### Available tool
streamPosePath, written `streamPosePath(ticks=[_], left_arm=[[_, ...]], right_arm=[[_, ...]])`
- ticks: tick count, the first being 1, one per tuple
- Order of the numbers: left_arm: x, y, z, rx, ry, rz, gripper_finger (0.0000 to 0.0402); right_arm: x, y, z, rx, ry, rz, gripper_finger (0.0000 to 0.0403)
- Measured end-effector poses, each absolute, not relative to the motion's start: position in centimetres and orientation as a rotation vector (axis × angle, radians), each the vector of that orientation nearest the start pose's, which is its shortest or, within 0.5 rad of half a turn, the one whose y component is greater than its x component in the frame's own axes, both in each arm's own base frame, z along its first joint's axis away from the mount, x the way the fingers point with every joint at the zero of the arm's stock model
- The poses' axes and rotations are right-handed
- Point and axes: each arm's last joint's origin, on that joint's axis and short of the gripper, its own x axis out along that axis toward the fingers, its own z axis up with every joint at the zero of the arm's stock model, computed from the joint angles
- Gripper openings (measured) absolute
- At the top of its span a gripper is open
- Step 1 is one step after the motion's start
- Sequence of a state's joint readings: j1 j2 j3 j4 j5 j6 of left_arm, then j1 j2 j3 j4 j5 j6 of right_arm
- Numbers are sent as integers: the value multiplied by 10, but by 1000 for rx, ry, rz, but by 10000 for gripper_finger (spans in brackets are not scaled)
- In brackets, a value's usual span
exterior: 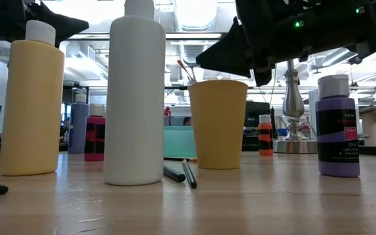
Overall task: Pick & Place Paint Supplies
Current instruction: Put the large purple paint bottle into the green bin
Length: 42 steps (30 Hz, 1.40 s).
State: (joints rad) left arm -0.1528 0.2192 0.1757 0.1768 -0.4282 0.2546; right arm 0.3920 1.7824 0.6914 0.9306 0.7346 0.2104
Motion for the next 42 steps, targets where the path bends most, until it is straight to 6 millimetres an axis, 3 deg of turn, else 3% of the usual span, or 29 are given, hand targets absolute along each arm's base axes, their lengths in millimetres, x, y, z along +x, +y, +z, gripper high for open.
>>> streamPosePath(ticks=[7, 14, 21, 28, 35, 42], left_arm=[[104, -4, 223, 214, -92, 290, 16], [104, -4, 223, 214, -93, 289, 16], [104, -4, 223, 215, -91, 289, 16], [104, -4, 222, 217, -83, 288, 16], [104, -4, 221, 219, -76, 288, 16], [104, -4, 221, 221, -72, 287, 16]], right_arm=[[312, 108, 161, 122, 90, -353, 144], [316, 110, 184, 22, 48, -344, 184], [330, 115, 212, -112, -3, -342, 200], [344, 121, 240, -126, -31, -346, 194], [355, 129, 273, -155, 251, -384, 184], [332, 146, 311, -67, 582, -424, 163]])
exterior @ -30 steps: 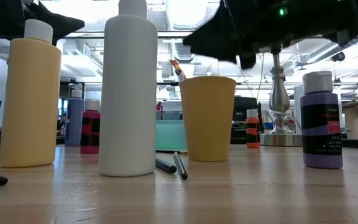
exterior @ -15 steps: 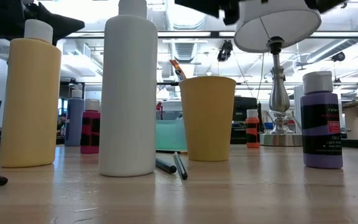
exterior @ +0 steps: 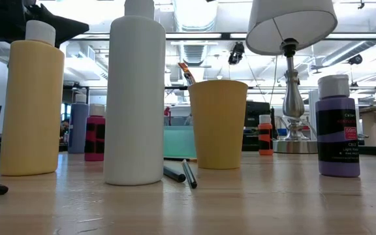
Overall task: Pick & Place Paint Supplies
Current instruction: Put the large purple paint bottle into the green bin
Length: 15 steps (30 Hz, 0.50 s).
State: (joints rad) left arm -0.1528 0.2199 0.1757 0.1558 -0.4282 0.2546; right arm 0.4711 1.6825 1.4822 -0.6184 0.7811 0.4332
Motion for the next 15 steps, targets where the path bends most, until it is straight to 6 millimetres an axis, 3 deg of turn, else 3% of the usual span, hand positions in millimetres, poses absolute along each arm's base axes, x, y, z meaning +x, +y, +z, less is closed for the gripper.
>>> streamPosePath(ticks=[7, 11, 15], left_arm=[[104, -4, 220, 222, -68, 286, 16], [104, -4, 220, 223, -64, 286, 16], [104, -4, 220, 223, -64, 286, 16]], right_arm=[[285, 167, 332, 110, 782, -465, 139], [262, 177, 327, 260, 1003, -446, 127], [248, 191, 319, 366, 1070, -466, 115]])
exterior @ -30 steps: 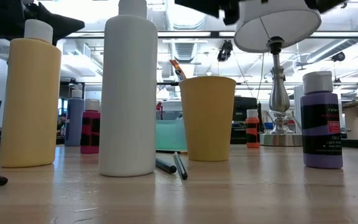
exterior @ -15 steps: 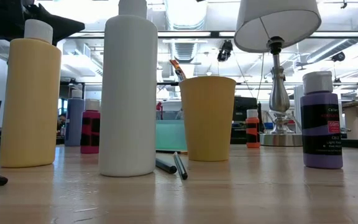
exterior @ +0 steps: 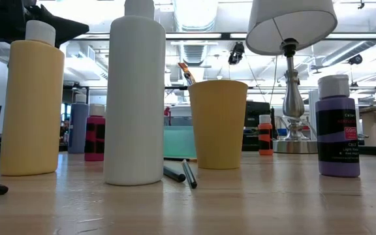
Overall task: Pick & Place Paint Supplies
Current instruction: Put the large purple paint bottle into the green bin
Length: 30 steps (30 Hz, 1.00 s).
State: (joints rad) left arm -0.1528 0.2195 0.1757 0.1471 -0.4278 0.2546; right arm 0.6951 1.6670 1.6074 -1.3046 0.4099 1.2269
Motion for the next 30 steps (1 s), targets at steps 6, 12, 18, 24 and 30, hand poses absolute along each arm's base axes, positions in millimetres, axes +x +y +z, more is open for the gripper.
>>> streamPosePath(ticks=[6, 12, 18, 24, 30], left_arm=[[104, -4, 220, 223, -64, 286, 16], [104, -4, 220, 223, -63, 286, 16], [104, -4, 220, 224, -62, 286, 16], [104, -4, 220, 224, -62, 286, 16], [104, -4, 219, 225, -56, 285, 16]], right_arm=[[230, 222, 310, 409, 1041, -471, 105], [219, 249, 293, 442, 1011, -518, 123], [218, 270, 266, 331, 895, -562, 152], [226, 269, 255, 231, 826, -600, 184], [230, 264, 252, 233, 813, -624, 206]])
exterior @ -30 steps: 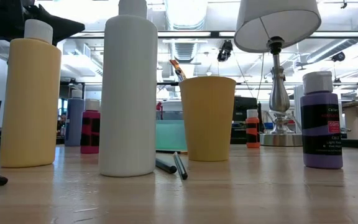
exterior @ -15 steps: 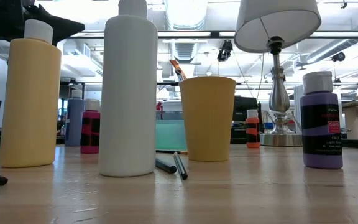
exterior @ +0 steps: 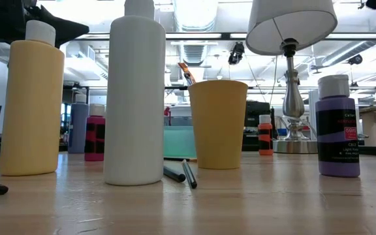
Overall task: Pick & Place Paint Supplies
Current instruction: Put the large purple paint bottle into the green bin
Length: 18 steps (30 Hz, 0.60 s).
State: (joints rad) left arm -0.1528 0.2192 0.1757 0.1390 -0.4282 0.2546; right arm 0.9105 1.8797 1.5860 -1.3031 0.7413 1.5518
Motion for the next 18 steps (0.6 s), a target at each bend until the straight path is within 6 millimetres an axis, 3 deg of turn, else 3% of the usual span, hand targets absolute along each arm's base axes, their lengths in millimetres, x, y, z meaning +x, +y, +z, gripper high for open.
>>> streamPosePath(ticks=[8, 18], left_arm=[[104, -4, 219, 225, -56, 285, 16], [104, -4, 219, 225, -56, 285, 16]], right_arm=[[220, 253, 218, 272, 795, -735, 220], [216, 246, 186, 369, 766, -679, 236]])
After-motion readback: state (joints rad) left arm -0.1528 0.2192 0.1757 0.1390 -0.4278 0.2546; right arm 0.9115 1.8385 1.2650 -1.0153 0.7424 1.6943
